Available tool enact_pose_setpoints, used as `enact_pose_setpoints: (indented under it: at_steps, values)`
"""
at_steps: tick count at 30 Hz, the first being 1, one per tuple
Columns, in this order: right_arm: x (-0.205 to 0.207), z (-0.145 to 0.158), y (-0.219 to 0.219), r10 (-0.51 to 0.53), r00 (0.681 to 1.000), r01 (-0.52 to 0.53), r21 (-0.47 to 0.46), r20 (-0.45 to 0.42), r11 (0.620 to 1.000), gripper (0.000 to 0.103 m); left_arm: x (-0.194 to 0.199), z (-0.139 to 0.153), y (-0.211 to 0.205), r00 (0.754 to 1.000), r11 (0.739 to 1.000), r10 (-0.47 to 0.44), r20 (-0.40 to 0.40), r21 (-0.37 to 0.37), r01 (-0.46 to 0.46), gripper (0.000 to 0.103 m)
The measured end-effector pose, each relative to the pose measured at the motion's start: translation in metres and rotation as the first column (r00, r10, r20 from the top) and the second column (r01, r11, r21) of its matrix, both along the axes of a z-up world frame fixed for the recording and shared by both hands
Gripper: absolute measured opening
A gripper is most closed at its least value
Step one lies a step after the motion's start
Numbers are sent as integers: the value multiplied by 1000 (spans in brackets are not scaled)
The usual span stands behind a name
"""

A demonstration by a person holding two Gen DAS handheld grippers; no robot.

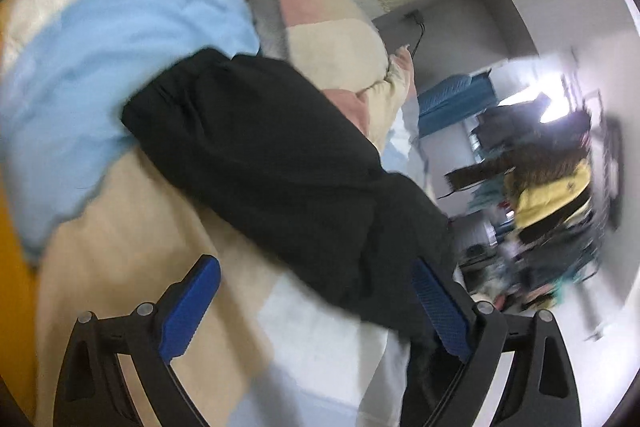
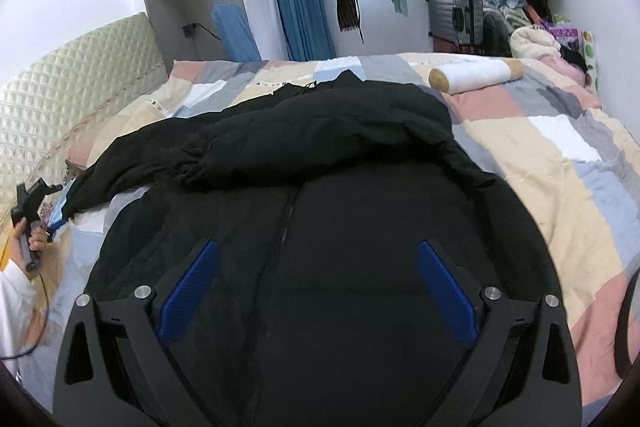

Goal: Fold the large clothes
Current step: 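Reach the left tool to the other sleeve cuff and close on it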

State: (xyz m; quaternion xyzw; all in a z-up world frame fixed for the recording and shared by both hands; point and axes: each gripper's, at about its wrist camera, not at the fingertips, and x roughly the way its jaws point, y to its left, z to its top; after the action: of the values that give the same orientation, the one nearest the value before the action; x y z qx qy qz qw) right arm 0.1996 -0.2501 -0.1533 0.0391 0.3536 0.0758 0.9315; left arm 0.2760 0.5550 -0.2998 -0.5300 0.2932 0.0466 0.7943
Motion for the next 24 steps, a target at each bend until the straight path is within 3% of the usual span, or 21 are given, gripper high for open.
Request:
enact_pose_setpoints:
  at_steps: [6,11,14,16,18,21,24]
  values:
    - [13,3,15,-51,999,51,-8,6,999,99,26,-18,23,1000,1000,16,20,5,-16,95]
    - [21,6,22,-88,996,88,-19,-3,996,99,42,-15,36,999,999,12,51,50,-15,87]
    - [26,4,27,-97,995,96,-31,-17,995,99,48,-16,43,999,997,18,31,72,-20,68]
    - [29,3,31,-99,995,97,-44,-25,994,99,48,-16,47,999,996,33,44,86,-37,43]
    - [30,1,33,-93,995,91,-57,-32,994,99,45,-14,50,997,994,49,54,92,-53,28]
    - [29,0,34,-87,996,84,-88,-31,993,99,43,-3,47,996,989,58,72,131,-67,15]
    - [25,3,33,-84,996,82,-90,-23,993,99,47,12,41,997,979,54,52,194,-64,10]
